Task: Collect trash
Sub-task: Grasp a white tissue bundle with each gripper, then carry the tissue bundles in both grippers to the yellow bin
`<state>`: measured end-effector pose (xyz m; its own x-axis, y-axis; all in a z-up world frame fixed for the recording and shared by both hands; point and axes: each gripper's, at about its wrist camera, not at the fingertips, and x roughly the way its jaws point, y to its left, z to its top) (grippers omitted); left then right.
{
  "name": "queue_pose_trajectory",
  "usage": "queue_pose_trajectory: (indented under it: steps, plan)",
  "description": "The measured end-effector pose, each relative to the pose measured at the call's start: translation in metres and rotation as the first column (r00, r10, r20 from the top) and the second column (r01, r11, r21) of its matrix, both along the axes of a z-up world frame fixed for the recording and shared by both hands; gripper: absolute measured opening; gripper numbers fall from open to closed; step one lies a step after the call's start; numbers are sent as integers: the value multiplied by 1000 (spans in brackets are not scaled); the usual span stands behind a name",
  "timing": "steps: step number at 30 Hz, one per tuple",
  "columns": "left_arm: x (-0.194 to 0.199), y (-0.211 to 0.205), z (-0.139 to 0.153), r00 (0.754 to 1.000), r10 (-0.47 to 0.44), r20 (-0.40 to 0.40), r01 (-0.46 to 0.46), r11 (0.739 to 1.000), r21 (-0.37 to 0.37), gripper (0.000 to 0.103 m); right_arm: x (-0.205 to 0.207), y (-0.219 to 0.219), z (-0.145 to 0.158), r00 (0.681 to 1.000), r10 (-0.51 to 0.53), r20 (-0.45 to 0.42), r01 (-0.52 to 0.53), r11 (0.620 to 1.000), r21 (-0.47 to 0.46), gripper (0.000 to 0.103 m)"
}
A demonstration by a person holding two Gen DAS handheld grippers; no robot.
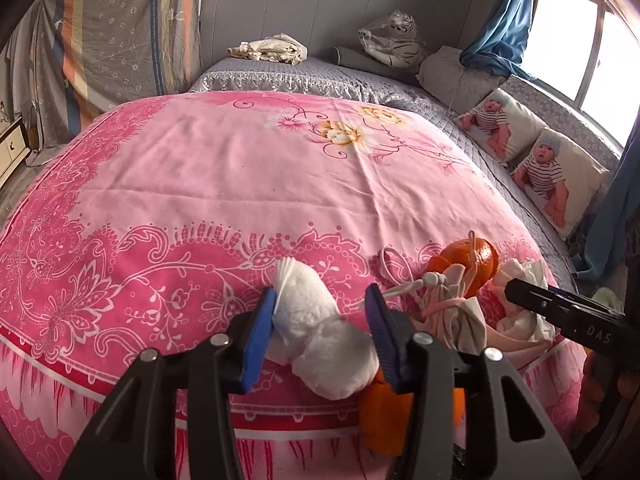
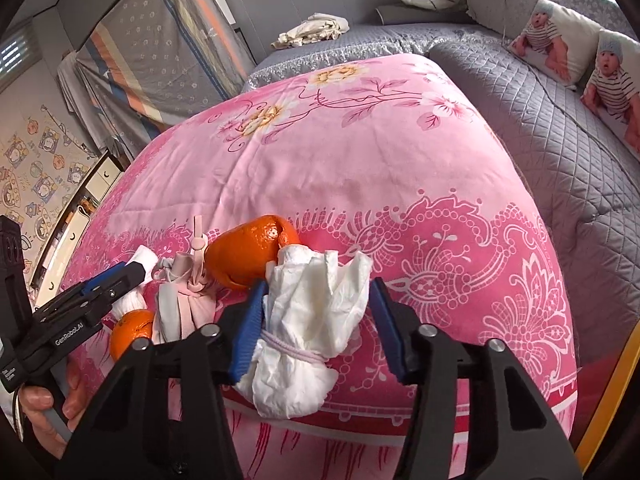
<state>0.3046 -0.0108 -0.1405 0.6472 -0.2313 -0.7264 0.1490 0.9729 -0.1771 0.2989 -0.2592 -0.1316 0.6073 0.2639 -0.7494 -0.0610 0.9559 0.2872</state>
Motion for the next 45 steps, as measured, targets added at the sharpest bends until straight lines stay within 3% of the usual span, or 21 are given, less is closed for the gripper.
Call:
queue_pose_trajectory:
  steps: [5,8,27,35,45]
  plan:
    - [-1,-1,1,1000,10,6,-10,1000,9,35,3,4,-1,1000,20,-3,-20,1000,5,29]
    - [-4,2,7,1000,17,20,-17,1000,-4,33,-1,3,4,1000,17,20,-17,1000,13,26]
    - [-56,8,77,985,49,166,-36,996,-81,32,-66,-16,82,980,-10,201,4,999,32,26]
    - [-95,-7,108,973,21,231,12,990,-139,32,-105,-29,114,957,-27,289,12,999,52,26]
    - [-142,-41,149,941,-48,334,99,985,-140,32,-155,-60,155,910,-77,407,53,996,70,26]
